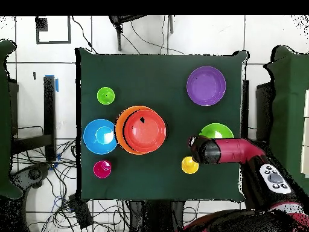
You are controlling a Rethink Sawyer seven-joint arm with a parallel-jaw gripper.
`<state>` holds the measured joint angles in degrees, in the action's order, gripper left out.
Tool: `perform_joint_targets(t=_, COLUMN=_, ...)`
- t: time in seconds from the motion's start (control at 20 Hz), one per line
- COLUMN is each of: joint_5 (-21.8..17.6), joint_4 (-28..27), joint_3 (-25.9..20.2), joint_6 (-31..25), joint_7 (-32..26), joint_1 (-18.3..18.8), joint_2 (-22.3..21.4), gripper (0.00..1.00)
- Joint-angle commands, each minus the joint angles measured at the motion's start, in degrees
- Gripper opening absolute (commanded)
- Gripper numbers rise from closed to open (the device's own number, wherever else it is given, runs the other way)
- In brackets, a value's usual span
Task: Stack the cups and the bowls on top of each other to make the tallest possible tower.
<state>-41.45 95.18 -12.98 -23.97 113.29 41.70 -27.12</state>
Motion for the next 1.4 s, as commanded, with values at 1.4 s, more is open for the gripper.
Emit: perform_joint_targets(t=1.4, joint_5=14.7, joint_4=7.1, joint_3=-7.1, joint_6=-10.7, joint_7=-3.0, joint_1=-2.6, joint_2=-13.9, gripper=0.0)
